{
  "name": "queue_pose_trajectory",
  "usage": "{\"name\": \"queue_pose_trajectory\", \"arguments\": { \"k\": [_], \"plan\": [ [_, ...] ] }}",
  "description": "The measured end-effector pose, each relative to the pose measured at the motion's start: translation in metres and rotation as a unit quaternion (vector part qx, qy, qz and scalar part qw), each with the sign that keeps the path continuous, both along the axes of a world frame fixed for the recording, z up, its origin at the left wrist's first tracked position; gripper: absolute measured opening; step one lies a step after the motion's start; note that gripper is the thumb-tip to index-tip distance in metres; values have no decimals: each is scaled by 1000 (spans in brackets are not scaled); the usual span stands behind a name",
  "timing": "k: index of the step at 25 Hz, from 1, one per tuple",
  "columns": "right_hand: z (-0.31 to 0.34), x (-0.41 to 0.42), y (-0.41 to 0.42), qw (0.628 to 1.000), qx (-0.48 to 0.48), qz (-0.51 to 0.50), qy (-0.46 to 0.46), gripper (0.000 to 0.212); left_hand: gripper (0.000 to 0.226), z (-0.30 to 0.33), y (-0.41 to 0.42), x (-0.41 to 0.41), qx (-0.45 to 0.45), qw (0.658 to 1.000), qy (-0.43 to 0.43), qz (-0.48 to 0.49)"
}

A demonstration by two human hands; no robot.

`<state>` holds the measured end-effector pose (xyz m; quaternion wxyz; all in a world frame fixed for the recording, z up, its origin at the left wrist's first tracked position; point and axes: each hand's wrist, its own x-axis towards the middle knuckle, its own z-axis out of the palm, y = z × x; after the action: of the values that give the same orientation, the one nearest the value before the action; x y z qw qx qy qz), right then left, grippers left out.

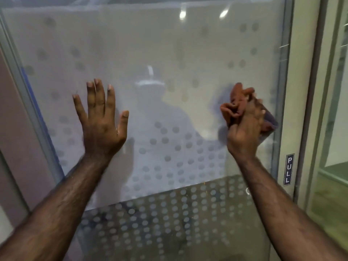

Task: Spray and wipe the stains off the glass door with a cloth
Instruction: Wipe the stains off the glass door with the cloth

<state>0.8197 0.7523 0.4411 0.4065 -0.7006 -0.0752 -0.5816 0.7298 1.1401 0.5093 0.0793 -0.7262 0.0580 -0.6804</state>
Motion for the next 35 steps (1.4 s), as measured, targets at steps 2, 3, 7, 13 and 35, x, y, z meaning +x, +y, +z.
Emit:
{"name": "queue_pose_trajectory", "arguments": {
  "k": [2, 3, 7, 13, 35],
  "plan": [
    [-15, 3, -5, 999, 42, -22, 15, 82, 71, -3, 1, 3, -3, 1000, 4, 10],
    [-19, 4, 0, 998, 60, -32, 16, 78, 72, -3, 1, 3, -3, 1000, 4, 13],
    [-14, -6, 48, 996, 77, -52, -18, 75, 75, -4, 0, 5, -4, 1000, 4, 22],
    [-39, -46, 160, 989, -133, 4, -62, 70, 73, -4, 0, 4, -3, 1000, -1, 28],
    [-136, -18, 69, 998, 69, -2, 10, 69, 70, -107, -30, -5, 60, 995, 73, -22]
  ]
}}
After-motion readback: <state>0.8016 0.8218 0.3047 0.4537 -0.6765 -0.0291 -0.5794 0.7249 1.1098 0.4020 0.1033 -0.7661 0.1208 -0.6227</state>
